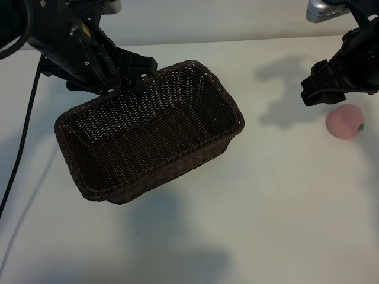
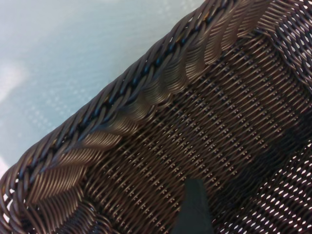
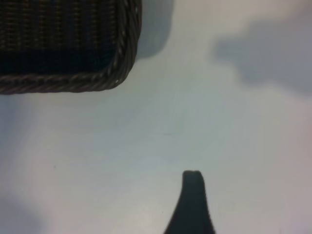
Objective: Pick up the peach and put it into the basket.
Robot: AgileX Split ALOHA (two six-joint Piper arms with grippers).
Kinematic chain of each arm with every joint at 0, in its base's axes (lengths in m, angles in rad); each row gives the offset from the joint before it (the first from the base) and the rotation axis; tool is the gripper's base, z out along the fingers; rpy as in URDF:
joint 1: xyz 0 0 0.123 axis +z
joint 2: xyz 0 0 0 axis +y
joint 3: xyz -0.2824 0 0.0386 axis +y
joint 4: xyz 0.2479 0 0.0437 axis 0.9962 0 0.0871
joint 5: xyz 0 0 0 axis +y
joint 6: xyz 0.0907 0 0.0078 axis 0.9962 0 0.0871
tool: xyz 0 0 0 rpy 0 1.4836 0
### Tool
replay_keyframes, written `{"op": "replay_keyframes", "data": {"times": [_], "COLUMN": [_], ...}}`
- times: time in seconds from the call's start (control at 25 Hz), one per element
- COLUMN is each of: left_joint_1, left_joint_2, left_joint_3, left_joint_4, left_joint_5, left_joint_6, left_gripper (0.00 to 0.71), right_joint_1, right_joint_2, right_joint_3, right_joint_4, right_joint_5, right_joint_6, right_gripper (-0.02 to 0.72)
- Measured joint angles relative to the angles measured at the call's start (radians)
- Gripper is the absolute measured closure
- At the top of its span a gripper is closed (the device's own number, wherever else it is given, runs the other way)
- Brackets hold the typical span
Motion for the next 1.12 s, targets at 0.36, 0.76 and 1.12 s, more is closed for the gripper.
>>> {"op": "replay_keyframes", "data": {"times": [0.36, 0.76, 1.12], "left_joint_1": [0.000, 0.000, 0.000], "left_joint_2": [0.000, 0.000, 0.000], "left_joint_3": [0.000, 0.000, 0.000], "left_joint_4": [0.000, -0.002, -0.002], "left_joint_5": [-0.001, -0.001, -0.038], "left_joint_6": [0.000, 0.000, 0.000], "left_gripper": [0.122, 0.122, 0.122], "right_joint_1": [0.000, 0.000, 0.000], "right_joint_2": [0.000, 0.000, 0.000], "right_joint_3": [0.000, 0.000, 0.000], "right_joint_4": [0.000, 0.000, 0.000], "right_joint_5": [0.000, -0.007, -0.023], "right_joint_6": [0.000, 0.000, 0.000], "right_gripper": [0.122, 0.122, 0.122]}}
